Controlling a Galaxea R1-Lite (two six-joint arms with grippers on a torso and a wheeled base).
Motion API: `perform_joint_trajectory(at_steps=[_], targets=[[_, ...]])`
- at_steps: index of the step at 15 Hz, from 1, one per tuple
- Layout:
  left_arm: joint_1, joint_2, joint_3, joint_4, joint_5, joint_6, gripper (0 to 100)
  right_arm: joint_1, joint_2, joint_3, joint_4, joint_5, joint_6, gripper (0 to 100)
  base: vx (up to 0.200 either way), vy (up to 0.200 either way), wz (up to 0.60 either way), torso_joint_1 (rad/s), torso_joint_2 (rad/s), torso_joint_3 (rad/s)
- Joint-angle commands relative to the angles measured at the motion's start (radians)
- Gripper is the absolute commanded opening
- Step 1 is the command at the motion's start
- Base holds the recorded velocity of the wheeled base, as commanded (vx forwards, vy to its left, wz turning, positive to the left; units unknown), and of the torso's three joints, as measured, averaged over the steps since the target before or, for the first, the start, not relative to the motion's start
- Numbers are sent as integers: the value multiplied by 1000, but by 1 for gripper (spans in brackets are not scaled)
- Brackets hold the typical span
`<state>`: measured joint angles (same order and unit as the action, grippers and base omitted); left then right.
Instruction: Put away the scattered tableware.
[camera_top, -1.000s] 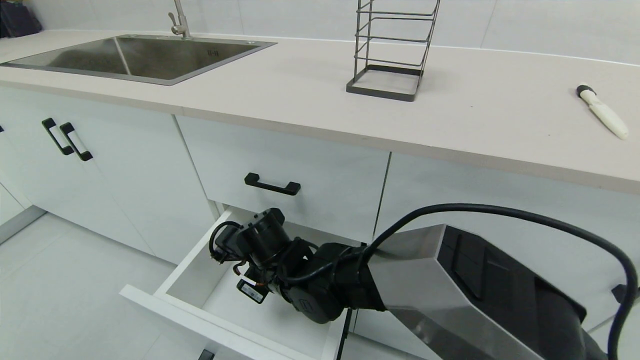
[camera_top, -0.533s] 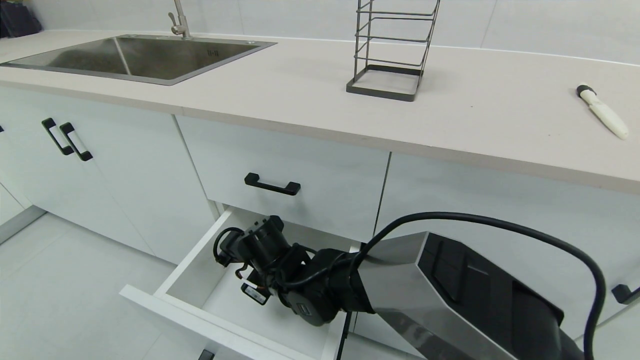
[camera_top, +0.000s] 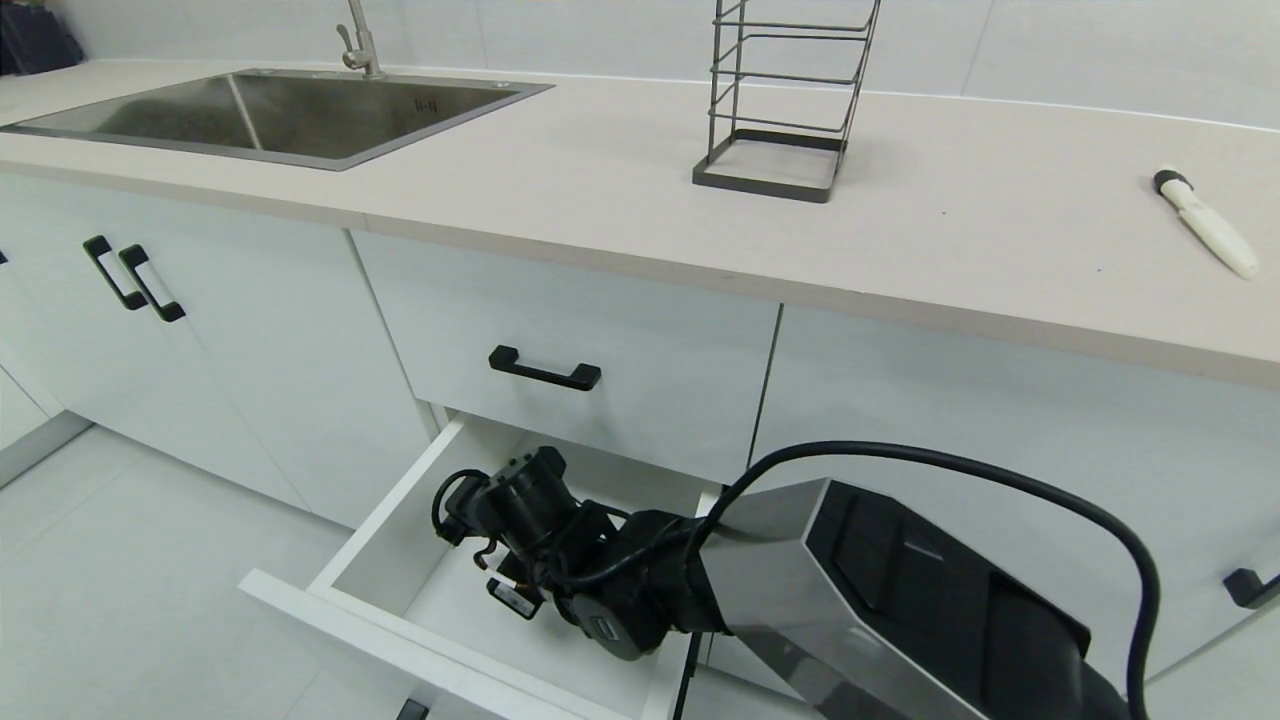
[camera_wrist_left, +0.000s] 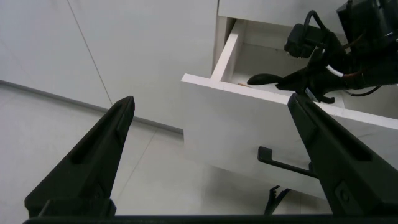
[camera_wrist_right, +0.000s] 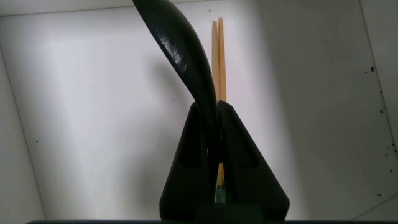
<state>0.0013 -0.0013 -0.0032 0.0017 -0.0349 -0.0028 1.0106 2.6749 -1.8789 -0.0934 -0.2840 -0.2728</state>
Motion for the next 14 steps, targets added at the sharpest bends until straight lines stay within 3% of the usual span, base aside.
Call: perform_joint_trajectory(at_steps=[1,14], targets=[[0,1,0,0,0,0,100,-1,14,0,3,0,3,0,0,0,0,0,0,0],[0,1,0,0,0,0,100,-7,54,-11,8,0,3,0,0,0,0,0,0,0]])
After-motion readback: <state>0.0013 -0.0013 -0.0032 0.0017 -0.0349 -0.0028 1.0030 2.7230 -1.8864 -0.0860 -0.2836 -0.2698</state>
